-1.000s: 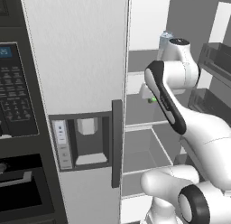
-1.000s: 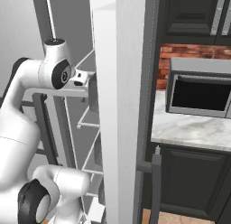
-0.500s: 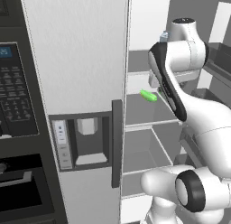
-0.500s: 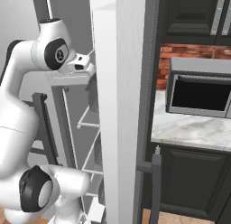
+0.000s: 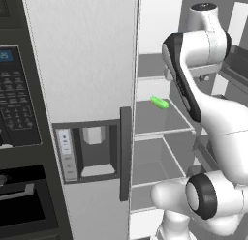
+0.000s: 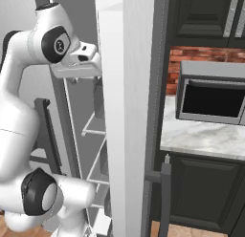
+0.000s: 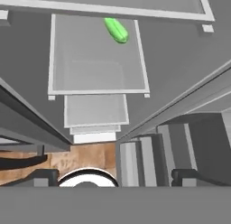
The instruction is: Take out the milk from the fridge and place it on the tray on the counter. Then take the sugar cube near the tray and place it in the tray.
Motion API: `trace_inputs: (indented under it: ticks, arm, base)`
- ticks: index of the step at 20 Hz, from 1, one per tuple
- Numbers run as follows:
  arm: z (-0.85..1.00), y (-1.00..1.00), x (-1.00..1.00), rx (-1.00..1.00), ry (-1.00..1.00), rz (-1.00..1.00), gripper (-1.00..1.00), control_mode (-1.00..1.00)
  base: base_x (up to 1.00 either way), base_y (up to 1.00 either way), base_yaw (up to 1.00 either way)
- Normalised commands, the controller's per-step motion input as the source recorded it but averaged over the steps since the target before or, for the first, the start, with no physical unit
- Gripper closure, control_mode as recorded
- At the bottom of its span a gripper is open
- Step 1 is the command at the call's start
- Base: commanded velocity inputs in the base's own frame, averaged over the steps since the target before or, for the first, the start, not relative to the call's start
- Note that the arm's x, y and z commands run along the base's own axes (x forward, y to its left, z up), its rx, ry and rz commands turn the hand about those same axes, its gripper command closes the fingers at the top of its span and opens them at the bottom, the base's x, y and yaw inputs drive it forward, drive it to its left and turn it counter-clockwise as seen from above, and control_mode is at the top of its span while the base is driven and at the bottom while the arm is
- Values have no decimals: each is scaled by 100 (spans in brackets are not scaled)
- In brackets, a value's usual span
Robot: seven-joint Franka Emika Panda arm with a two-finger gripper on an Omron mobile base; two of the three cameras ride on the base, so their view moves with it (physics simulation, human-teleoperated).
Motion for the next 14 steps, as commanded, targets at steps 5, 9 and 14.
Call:
trace_inputs:
  ticks: [5,9,14]
  arm:
    - [16,-7,0,0,-37,-2,-100,-100]
    - [14,-18,0,0,-23,-8,-100,-100]
    - [22,-25,0,0,-8,-14,-100,-100]
  base:
    - [0,0,0]
    - [0,0,0]
    - [0,0,0]
